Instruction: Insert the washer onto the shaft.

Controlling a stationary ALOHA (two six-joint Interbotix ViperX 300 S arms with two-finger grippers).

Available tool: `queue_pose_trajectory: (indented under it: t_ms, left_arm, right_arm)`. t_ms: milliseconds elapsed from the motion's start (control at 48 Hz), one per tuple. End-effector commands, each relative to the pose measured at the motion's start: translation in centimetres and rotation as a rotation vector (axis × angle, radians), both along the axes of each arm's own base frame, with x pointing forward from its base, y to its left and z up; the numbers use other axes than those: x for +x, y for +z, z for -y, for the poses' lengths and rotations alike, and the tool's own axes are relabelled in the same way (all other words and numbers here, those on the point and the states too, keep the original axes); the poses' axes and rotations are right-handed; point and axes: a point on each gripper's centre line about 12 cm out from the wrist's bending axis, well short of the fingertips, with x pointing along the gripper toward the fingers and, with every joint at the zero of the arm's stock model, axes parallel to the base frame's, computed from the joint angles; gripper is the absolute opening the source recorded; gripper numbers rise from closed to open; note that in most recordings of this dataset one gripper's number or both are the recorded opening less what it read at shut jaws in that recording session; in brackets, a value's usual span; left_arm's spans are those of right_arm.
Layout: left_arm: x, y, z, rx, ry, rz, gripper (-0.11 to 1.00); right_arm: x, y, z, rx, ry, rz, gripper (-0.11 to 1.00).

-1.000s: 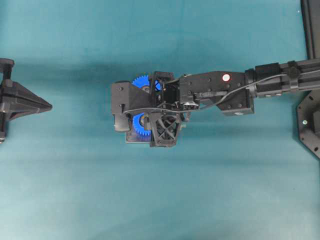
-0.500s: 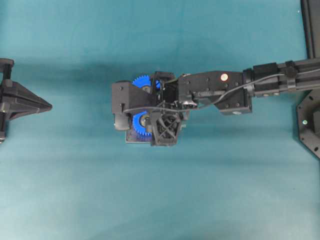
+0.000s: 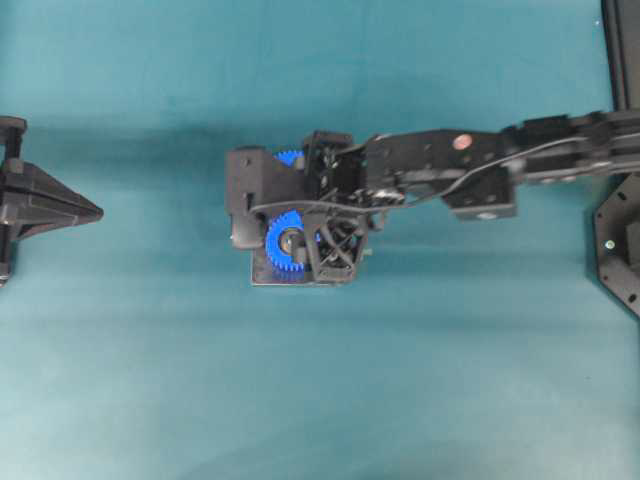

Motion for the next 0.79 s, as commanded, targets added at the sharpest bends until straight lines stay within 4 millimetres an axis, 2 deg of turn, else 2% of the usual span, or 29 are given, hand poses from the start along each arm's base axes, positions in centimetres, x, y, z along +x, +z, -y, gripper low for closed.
queue_pose_trajectory:
  t_ms: [0, 354, 646, 771]
  left_arm:
    - [0.0, 0.7, 0.0, 0.001, 0.0, 0.028, 0.01]
    - [-0.6, 1.3, 0.0, 0.009, -0.003, 0.069, 0.01]
    - [-0.6, 1.4, 0.0, 0.016, -0.006, 0.074, 0.01]
    - [-0.6, 1.3, 0.0, 0.016, -0.006, 0.069, 0.01]
  right_arm:
    - [-1.0, 3.0, 0.1, -0.002, -0.002, 0.066, 0.74]
    - [-5.1, 4.1, 1.6, 0.007, -0.069, 0.127, 0.73]
    - [-8.4, 5.5, 2.6, 0.0, -0.105, 0.301, 0.71]
    - [-10.1, 5.2, 2.5, -0.003, -0.106, 0.336, 0.69]
